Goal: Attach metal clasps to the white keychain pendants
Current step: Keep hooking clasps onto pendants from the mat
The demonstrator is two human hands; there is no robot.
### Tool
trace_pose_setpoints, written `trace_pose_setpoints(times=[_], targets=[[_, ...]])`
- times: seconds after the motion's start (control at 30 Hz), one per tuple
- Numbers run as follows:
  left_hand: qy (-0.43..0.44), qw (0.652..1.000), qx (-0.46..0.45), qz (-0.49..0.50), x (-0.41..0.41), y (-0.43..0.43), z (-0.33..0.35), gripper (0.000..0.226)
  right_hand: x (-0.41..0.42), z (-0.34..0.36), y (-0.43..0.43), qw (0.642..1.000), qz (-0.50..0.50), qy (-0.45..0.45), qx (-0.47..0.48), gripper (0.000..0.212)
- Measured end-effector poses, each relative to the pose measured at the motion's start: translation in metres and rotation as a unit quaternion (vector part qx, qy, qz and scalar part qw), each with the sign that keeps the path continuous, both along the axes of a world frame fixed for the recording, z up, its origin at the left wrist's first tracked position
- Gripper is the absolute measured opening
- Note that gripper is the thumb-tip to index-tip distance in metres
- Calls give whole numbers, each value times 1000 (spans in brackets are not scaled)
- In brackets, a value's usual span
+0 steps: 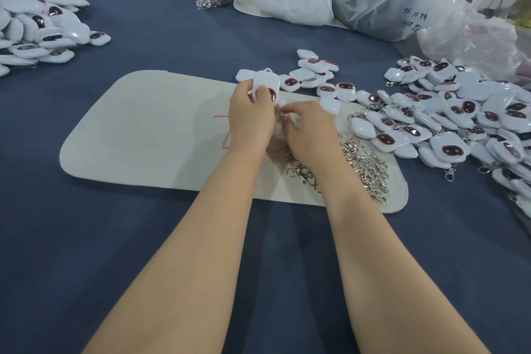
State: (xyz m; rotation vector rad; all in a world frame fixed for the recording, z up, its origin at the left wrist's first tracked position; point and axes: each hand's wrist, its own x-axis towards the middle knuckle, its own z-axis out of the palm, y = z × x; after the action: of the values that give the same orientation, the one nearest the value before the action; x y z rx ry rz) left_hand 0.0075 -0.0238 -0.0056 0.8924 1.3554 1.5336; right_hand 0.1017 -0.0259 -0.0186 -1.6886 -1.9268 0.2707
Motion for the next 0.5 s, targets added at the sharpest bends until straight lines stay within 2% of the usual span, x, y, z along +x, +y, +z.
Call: trace_pose_setpoints(times=[0.07,0.2,0.23,0.33,0.5], targets=[[8,1000,-1,6,-2,0,-1,15,-2,-1,0,997,8,-64,-32,27],[10,1000,-14,9,-2,-2,0,11,-4,0,0,997,-6,-71,-28,22],[3,1000,-15,9,-2,-2,0,10,-4,0,0,998,-5,-64,-28,22],[-15,999,-28,10,-1,0,-1,28,-4,1,0,999,-18,-26,-26,26],[-54,999,-5,1,-1,-7,2,32,0,1,1,998,-57,30,-26,26]])
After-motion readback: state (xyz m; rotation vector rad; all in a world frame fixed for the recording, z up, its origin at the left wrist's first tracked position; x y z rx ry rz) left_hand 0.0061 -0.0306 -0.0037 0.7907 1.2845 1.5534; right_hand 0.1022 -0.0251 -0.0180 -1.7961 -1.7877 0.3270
